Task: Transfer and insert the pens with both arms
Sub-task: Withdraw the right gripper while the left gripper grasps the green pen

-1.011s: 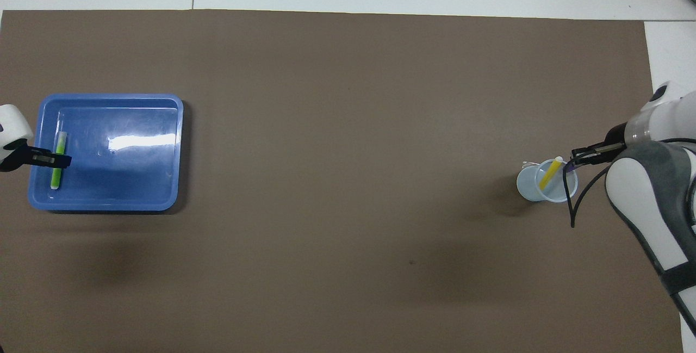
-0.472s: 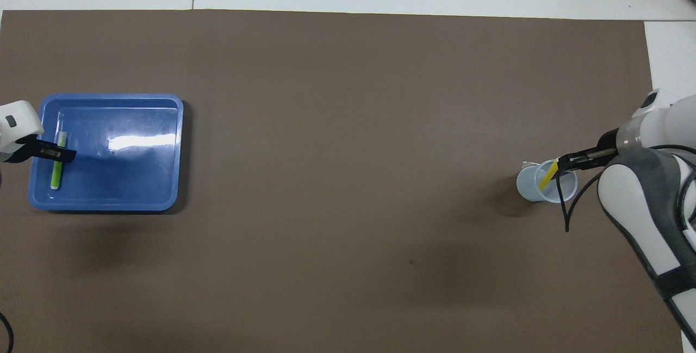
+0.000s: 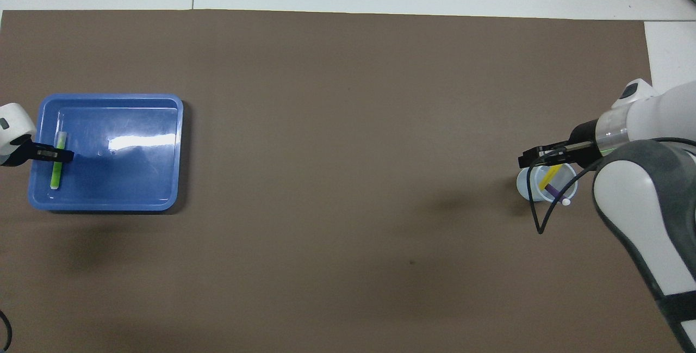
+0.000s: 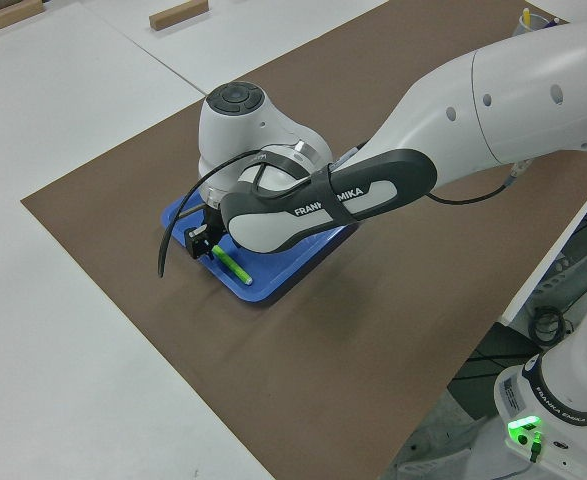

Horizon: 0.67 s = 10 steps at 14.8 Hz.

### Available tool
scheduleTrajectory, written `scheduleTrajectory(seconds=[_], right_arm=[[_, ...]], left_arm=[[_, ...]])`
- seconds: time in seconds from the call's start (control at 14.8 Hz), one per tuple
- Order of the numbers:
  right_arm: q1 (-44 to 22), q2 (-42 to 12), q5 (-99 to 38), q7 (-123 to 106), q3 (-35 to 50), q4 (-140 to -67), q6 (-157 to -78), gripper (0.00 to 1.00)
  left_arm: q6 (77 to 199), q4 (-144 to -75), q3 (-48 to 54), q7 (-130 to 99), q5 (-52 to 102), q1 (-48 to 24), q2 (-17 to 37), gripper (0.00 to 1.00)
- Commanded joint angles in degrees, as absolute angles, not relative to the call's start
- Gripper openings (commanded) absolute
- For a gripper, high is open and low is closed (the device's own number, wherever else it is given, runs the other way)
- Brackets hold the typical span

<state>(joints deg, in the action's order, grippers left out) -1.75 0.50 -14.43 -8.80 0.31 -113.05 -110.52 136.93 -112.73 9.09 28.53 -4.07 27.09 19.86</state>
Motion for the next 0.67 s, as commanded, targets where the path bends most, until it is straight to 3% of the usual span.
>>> scheduleTrajectory(seconds=[0.0,0.27,0.61], right_arm=[[-6.31,0.44,-20.10,-1.87,0.62,-112.94,-114.06,0.51],[-14.48,-0.61,-25.91,8.76,0.70,-113.12,-124.16,0.51],[-22.66,-1.49,-36.01,16.60,0.70,-113.29,-132.44,0.55]], left_arm=[[137.81,-112.24,9.32,24.79,-3.43,27.51,21.09,0.62],[138.51,-112.24,9.40,23.82,-3.25,27.07,21.27,0.62],[139.31,-112.24,9.32,23.82,-3.25,26.89,21.27,0.39]])
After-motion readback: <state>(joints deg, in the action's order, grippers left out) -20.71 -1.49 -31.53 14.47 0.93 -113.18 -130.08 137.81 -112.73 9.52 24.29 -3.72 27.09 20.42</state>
